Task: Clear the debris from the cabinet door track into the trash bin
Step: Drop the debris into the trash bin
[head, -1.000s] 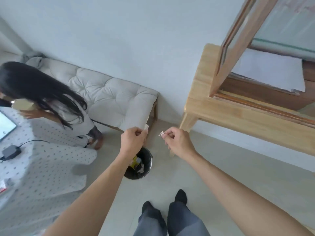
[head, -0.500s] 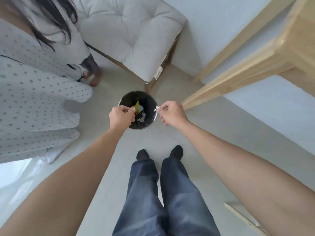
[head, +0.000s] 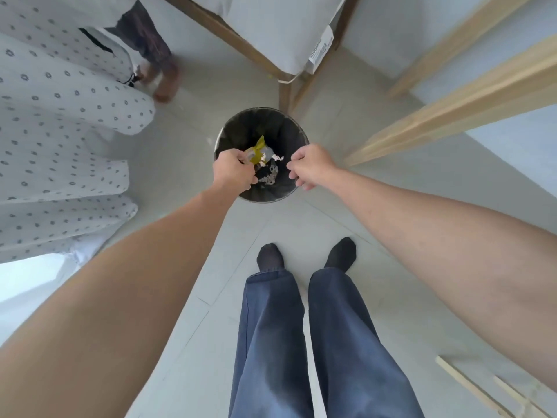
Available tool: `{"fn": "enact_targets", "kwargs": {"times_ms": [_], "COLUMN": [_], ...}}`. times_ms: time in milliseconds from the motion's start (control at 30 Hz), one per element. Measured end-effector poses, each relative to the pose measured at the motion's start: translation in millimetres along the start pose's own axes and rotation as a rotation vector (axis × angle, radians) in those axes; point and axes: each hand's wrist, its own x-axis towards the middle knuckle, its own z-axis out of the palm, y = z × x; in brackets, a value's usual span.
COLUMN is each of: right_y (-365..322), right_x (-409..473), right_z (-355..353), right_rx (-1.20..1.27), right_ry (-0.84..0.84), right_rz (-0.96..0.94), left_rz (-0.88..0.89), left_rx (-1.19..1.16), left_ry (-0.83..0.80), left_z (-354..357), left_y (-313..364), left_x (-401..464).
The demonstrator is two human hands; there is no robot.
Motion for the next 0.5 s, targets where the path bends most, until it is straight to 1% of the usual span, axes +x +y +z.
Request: {"fn": "enact_targets", "kwargs": {"times_ms": [100, 233, 367, 500], "right_y": [10, 8, -14, -52], "right_x": [-27, -89, -155, -221], "right_z": [-11, -36, -71, -112], "right_rx": [0.068, 0.125, 0.127, 0.146], "right_ry": [0.035, 0.036, 0.074, 0.131], "right_rz": [-0.009, -0.061, -0.124, -0.206], "left_rz": [0.017, 0.097, 0.215, 0.364], "left_rx": [-0.001, 0.042, 0.064, 0.06], "left_ry": [0.004, 0.009, 0.028, 0.037], "left_z": [-11, -38, -70, -101], "left_y": [-6, 8, 45, 96], "left_x": [-17, -61, -116, -177]}}
